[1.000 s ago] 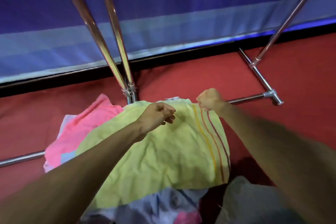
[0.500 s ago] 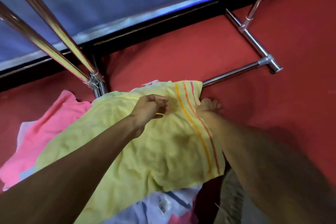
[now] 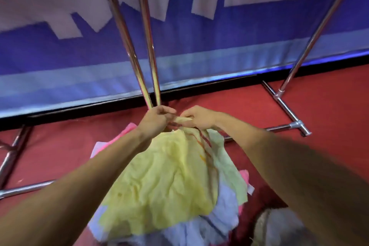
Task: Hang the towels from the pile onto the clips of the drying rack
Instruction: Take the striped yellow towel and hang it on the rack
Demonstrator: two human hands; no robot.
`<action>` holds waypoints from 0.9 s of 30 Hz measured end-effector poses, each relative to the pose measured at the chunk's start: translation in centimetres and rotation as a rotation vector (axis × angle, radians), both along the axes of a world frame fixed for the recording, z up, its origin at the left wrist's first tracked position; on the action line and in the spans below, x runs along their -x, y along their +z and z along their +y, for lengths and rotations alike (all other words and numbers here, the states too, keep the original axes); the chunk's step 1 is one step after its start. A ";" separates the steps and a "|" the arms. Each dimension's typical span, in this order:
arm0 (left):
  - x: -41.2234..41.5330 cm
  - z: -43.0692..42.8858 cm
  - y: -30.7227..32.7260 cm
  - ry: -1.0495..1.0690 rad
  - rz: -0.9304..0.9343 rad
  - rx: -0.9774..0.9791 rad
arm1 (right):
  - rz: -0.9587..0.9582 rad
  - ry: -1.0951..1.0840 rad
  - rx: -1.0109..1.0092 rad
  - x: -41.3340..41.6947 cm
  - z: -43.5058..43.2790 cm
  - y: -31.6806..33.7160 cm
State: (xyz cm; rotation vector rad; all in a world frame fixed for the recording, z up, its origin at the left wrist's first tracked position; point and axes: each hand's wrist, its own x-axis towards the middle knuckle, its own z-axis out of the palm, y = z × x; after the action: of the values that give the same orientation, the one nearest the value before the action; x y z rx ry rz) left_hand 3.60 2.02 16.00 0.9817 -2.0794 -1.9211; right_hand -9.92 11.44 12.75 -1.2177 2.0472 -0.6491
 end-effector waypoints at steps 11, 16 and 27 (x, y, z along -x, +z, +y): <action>-12.3 -7.5 9.4 -0.441 -0.015 0.442 | 0.186 0.360 0.292 -9.3 -4.6 16.5; -12.6 -7.8 10.9 -0.616 -0.027 0.538 | 0.070 0.370 0.376 -11.0 -5.2 15.4; -13.6 -10.5 11.4 -0.505 -0.250 0.856 | 0.095 0.157 0.436 -9.2 -5.1 13.9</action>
State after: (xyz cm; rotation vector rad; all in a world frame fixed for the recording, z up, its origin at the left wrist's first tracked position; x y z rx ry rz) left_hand 17.24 -8.47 27.41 0.5302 -3.0727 -0.8137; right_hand -0.75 6.33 26.64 -1.6645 1.9165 -1.0120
